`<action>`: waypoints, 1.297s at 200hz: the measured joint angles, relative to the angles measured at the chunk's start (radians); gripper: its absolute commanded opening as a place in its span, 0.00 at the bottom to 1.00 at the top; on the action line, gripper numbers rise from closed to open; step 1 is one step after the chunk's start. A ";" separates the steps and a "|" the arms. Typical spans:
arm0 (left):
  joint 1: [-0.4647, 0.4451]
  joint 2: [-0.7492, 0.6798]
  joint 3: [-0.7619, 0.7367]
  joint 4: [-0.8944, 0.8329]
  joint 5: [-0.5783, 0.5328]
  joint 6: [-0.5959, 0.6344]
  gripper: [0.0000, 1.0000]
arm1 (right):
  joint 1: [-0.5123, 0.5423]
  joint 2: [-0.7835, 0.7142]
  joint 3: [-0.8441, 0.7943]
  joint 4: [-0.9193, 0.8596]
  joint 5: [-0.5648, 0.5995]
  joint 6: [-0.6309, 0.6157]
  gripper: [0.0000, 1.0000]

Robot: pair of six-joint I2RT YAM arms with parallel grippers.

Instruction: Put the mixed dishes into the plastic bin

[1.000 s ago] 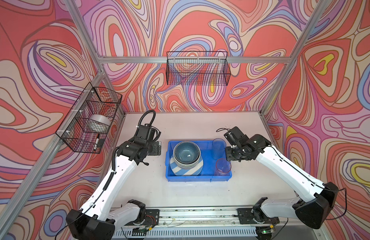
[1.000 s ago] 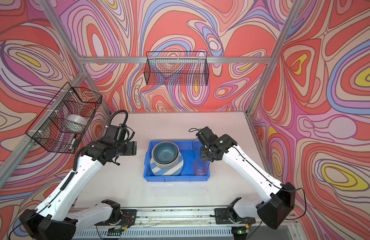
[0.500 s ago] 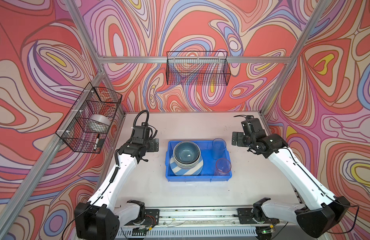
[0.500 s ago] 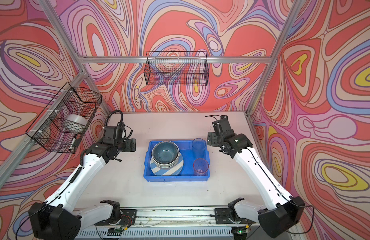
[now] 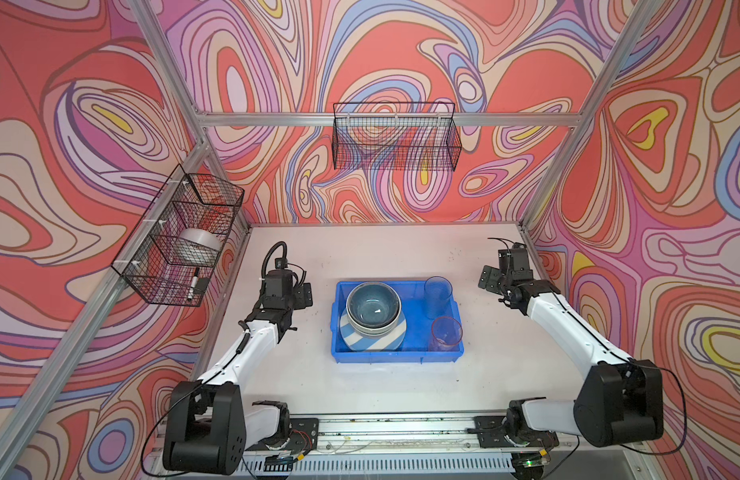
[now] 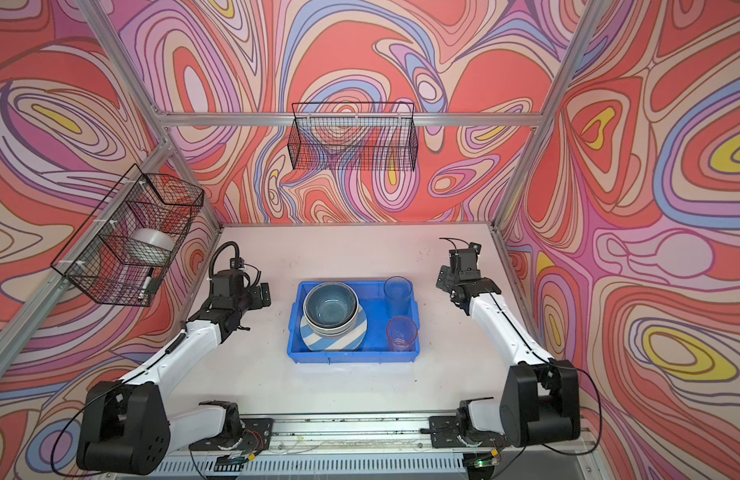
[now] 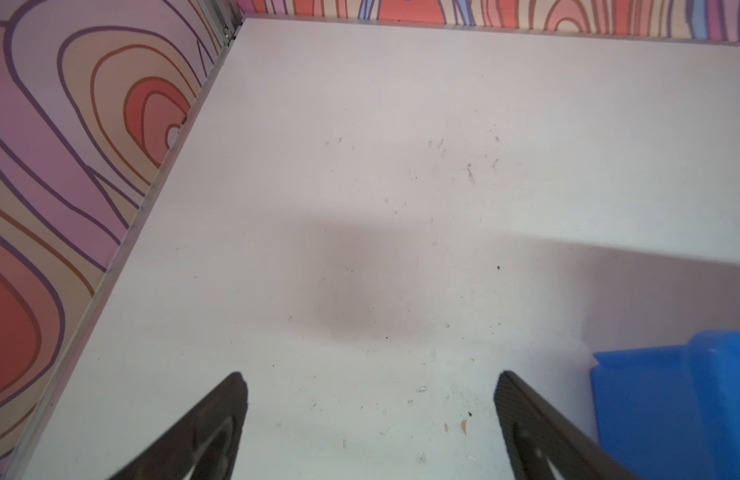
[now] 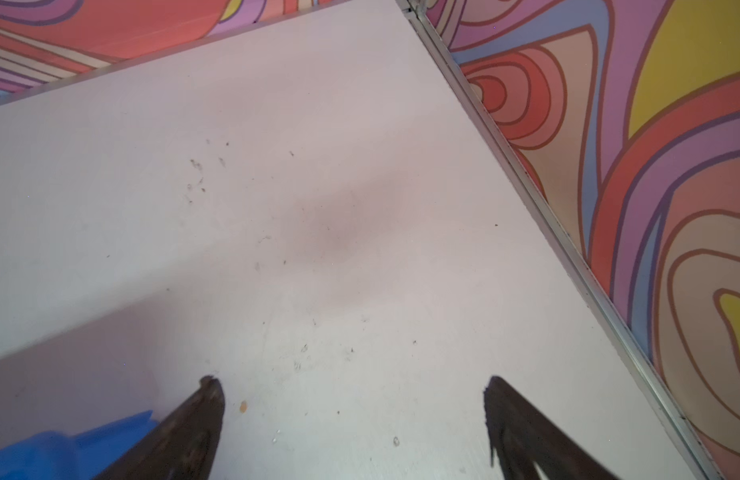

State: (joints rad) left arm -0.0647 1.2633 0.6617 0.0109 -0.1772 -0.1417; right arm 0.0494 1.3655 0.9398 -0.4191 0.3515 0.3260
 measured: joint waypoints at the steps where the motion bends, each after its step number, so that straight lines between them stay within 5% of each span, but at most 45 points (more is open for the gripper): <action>1: 0.000 0.003 -0.002 0.004 0.000 0.000 0.97 | -0.004 0.004 -0.005 0.009 0.000 0.000 0.99; 44: 0.000 0.147 -0.058 0.206 -0.016 0.000 0.97 | -0.060 0.112 -0.097 0.219 0.030 0.003 0.98; 170: 0.001 0.231 -0.150 0.584 -0.026 0.101 0.99 | -0.067 0.209 -0.317 0.779 0.049 -0.061 0.99; 259: 0.013 0.238 -0.208 0.688 0.010 0.116 0.99 | -0.067 0.251 -0.399 1.083 -0.020 -0.148 0.98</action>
State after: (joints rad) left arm -0.0517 1.5013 0.4541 0.6991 -0.1673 -0.0257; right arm -0.0174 1.6161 0.5411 0.6636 0.3317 0.1783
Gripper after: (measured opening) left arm 0.985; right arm 0.985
